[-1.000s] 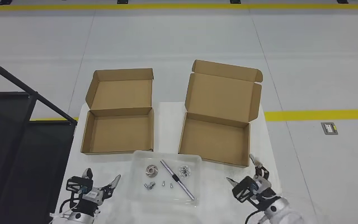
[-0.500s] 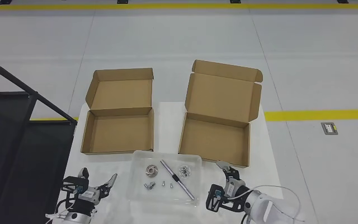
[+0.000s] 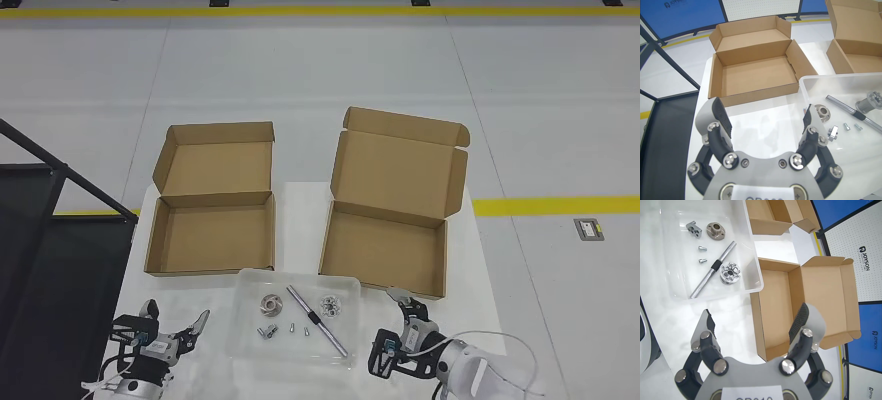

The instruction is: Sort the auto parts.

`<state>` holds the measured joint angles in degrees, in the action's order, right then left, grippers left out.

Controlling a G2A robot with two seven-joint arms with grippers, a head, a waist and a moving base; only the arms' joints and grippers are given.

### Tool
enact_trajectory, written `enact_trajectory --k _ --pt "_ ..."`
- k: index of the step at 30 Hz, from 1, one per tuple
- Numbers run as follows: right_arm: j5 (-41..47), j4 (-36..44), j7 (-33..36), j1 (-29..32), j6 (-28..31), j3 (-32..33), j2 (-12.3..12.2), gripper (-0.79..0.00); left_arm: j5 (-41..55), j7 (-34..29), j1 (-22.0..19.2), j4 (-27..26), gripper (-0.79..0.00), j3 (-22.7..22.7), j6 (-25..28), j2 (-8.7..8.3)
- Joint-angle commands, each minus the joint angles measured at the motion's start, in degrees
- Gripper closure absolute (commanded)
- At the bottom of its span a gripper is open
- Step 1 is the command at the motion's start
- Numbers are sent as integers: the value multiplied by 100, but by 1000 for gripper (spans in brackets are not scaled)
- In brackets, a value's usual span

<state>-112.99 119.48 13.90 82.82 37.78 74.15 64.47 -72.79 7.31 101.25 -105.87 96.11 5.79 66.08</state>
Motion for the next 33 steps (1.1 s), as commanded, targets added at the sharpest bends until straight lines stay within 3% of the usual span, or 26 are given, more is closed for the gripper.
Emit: enact_trajectory --k 1,6,11,14,18,28,33 --pt "80 188 160 -111 20 -194 27 -785 67 57 -13 26 -785 112 167 -10" --pt "787 137 871 -1024 466 -802 165 -785 355 196 -5 130 -785 372 626 -30" --pt "1947 -781 2025 -2379 1113 -1802 430 -785 464 361 107 176 -785 561 781 -32" --pt "2892 -1520 2937 -3169 1255 -2502 667 -785 479 392 130 178 -785 584 790 -30" --pt "4097 -2215 3925 -3995 964 -3101 950 -785 479 392 130 178 -785 584 790 -30" --pt "4107 -2220 3888 -3975 970 -3116 951 -785 479 392 130 178 -785 584 790 -30" --pt "4070 -2805 3926 -4123 829 -3398 1041 -785 479 392 130 178 -785 584 790 -30"
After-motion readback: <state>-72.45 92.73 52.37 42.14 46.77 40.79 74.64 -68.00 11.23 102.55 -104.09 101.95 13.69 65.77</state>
